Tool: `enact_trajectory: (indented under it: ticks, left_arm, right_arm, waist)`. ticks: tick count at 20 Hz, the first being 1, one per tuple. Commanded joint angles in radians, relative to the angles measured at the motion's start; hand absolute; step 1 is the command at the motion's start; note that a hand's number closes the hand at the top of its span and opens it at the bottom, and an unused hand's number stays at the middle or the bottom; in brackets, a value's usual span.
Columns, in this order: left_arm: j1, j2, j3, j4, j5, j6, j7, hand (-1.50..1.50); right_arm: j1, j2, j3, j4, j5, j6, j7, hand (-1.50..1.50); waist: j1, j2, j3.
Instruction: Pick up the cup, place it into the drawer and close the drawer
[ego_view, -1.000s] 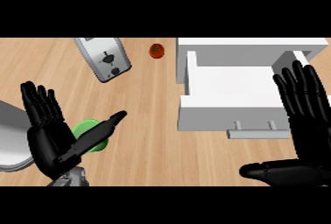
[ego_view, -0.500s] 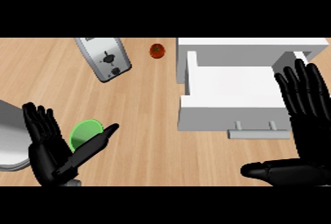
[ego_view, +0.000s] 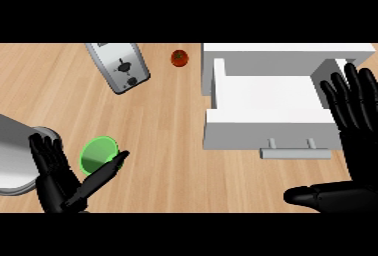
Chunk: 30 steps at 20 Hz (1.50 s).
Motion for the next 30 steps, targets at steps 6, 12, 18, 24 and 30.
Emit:
enact_trajectory:
  ticks: [6,12,18,24,30]
  left_arm:
    - [-0.002,-0.003,0.060,0.208,0.158,-0.088,-0.205,-1.50]
    - [-0.071,0.028,0.109,0.322,0.227,-0.142,-0.237,-1.50]
    - [-0.124,-0.003,0.133,0.444,0.283,-0.117,-0.355,-1.50]
    - [-0.124,-0.003,0.134,0.559,0.355,-0.152,-0.477,-1.50]
    - [-0.140,-0.003,0.169,0.690,0.387,-0.262,-0.557,-1.50]
  right_arm:
    - [0.045,-0.008,-0.023,0.021,-0.024,0.047,-0.058,-1.50]
    - [-0.013,0.017,0.028,0.025,0.035,0.001,-0.020,-1.50]
    - [0.023,0.055,0.069,-0.015,0.054,-0.025,-0.009,-1.50]
    - [0.090,0.028,0.055,-0.037,0.017,0.037,-0.018,-1.50]
    - [-0.028,0.020,0.021,-0.015,0.030,-0.016,0.039,-1.50]
  waist:
    - [-0.002,0.000,0.000]
    - [-0.001,0.000,0.000]
    - [-0.002,0.000,0.000]
    - [-0.004,0.000,0.000]
    - [-0.002,0.000,0.000]
